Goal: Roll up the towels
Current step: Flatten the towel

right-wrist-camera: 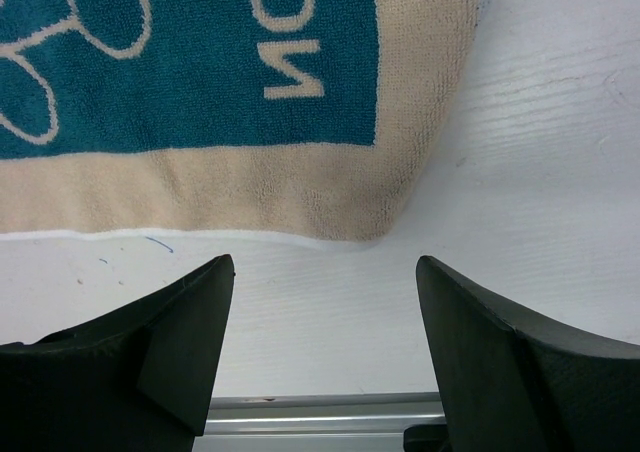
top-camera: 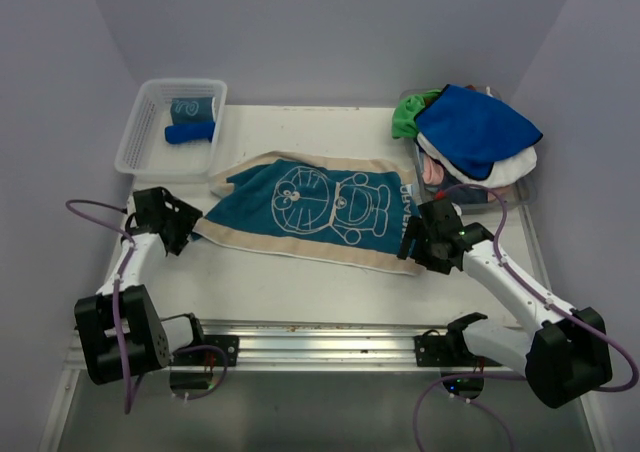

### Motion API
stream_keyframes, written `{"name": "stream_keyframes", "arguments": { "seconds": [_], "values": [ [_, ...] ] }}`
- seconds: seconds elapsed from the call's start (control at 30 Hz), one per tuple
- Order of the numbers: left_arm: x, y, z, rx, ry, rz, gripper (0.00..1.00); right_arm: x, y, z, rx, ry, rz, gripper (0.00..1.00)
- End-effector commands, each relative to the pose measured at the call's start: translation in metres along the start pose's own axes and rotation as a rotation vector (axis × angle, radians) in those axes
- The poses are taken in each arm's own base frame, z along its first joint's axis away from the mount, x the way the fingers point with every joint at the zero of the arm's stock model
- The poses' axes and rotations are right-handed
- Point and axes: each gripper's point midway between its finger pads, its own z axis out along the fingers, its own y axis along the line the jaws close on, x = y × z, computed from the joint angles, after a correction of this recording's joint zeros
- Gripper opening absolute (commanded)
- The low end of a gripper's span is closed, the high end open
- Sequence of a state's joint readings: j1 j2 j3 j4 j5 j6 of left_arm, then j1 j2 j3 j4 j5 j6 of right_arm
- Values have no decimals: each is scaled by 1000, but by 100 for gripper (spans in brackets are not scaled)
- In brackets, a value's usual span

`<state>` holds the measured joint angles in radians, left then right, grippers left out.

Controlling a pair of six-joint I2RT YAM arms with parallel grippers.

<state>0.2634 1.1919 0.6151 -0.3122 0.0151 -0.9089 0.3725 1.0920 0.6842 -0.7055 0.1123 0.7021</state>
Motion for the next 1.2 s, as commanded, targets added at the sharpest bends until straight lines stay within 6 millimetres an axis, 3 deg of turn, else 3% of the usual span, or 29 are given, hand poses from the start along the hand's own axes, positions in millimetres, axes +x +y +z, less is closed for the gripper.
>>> {"name": "stream_keyframes", "arguments": {
  "seconds": [0.0,0.3,0.47,0.57,0.6,0.67,0.97,1.1,1.17],
  "values": [
    [1,-2,8,12,17,-22,80,-15,12,-8,-44,-48,0,77],
    [10,0,29,26,47,-44,63,-13,11,-7,-44,-42,-4,77],
    [4,-7,37,30,42,-38,54,-13,10,-6,-40,-42,-1,77],
    [4,-5,44,13,47,-32,40,-11,7,-6,-30,-44,6,77],
    [1,-5,45,6,44,-34,23,-9,6,-5,-29,-39,25,78],
    [1,-2,44,-18,47,-32,0,-5,6,-2,-56,-37,78,79],
    [-24,-21,10,21,-39,7,0,15,-1,27,-55,-4,196,75],
    [-22,-25,10,37,-20,6,0,3,1,34,-52,-51,195,64],
    [-20,-25,10,36,-7,5,0,-8,2,43,-22,-72,176,52]
  ]
}}
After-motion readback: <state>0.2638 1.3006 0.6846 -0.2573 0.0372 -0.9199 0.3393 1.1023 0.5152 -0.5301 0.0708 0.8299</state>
